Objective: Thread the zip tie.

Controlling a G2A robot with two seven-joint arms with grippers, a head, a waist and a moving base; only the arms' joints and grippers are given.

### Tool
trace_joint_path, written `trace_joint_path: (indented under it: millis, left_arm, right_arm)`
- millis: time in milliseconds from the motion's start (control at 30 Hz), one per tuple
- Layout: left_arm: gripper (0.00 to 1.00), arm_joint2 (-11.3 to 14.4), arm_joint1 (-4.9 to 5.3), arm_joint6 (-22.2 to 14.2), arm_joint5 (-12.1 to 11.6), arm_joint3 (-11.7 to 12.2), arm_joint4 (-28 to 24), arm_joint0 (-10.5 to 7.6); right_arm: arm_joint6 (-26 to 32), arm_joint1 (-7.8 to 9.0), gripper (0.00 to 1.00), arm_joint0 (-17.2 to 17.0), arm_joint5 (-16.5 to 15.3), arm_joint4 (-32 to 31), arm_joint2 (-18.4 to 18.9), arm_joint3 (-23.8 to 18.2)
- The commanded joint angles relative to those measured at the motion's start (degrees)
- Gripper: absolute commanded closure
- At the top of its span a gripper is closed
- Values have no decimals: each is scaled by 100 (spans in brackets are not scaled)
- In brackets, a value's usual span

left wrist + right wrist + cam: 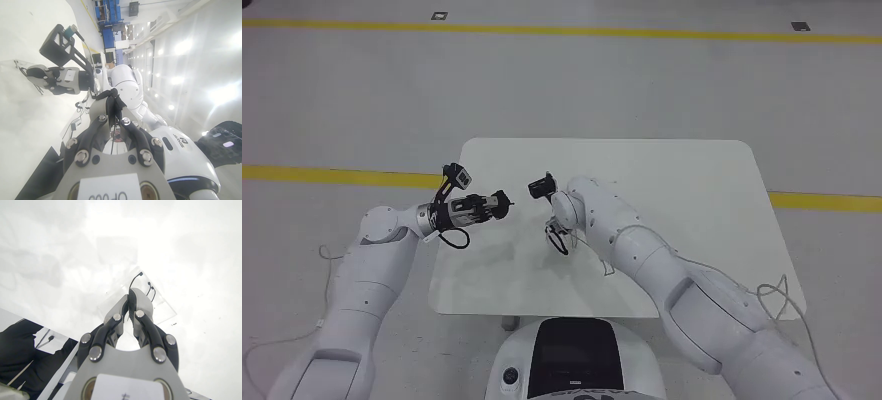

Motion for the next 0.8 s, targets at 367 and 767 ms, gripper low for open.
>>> trace_joint_path:
  millis: [367, 767]
  left_arm:
    - [100, 0, 0, 0, 0, 0, 0, 0]
    - [100, 0, 0, 0, 0, 0, 0, 0]
  right_arm:
    - [426, 956, 100, -1658, 158, -827, 1480, -3189]
    - [56, 1149, 100, -2360, -7, -807, 2002, -4089]
